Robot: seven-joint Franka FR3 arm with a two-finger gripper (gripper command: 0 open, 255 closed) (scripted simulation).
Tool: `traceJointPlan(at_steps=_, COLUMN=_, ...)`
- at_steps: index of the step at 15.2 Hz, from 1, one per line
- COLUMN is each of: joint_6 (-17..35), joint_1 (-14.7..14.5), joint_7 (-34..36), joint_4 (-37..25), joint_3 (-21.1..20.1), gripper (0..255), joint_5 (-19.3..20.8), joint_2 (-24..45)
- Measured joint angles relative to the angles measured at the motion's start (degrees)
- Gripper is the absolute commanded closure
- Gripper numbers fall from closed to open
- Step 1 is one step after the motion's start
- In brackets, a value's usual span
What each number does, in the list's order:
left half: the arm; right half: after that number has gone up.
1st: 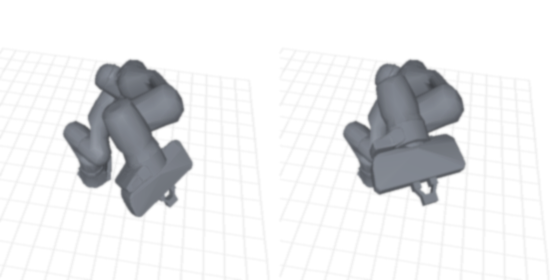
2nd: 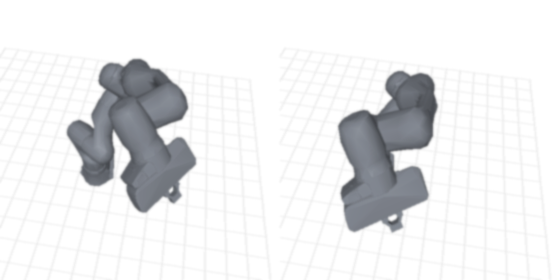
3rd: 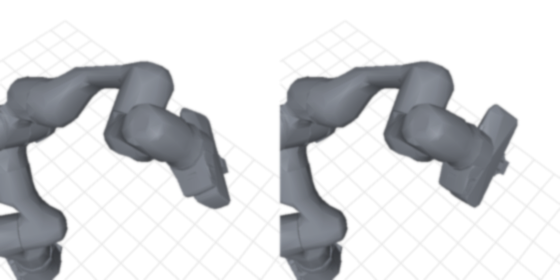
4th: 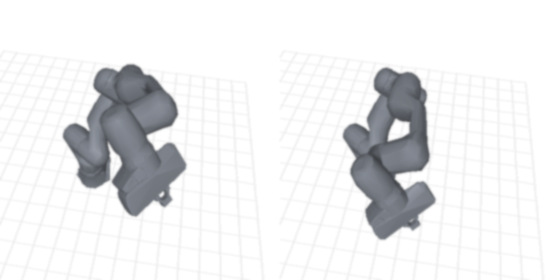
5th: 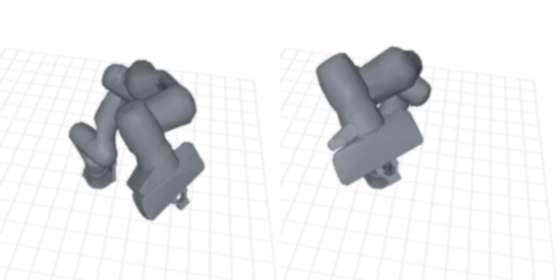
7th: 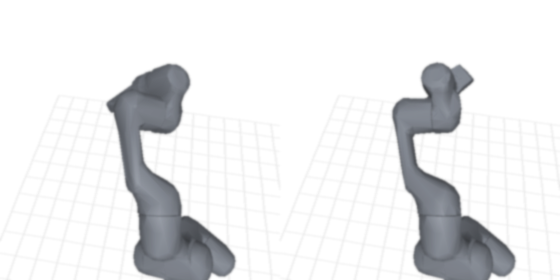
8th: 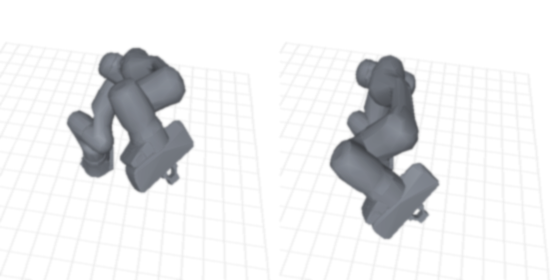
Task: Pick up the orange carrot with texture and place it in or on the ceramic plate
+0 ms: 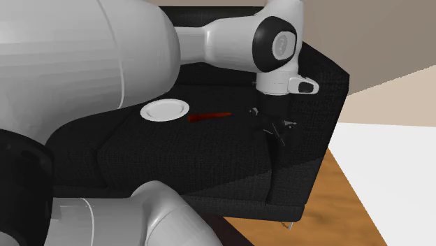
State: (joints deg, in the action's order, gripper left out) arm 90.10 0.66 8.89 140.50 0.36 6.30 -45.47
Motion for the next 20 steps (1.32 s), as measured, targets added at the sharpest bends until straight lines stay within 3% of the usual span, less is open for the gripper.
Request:
traceJointPlan(at_steps=4, joint_6=0.54, joint_1=-0.59, joint_7=4.37, joint_4=-0.35, joint_3=-2.28, gripper=0, joint_5=-2.36, joint_2=1.05)
traceJointPlan(at_steps=14, joint_6=3.15, joint_1=-4.06, joint_7=21.14, joint_4=-5.67, joint_3=-13.81, gripper=0, joint_5=-12.45, joint_2=9.90)
traceJointPlan(at_steps=20, joint_6=6.19, joint_1=-4.54, joint_7=31.65, joint_4=-13.12, joint_3=-20.49, gripper=0, joint_5=-15.74, joint_2=19.86)
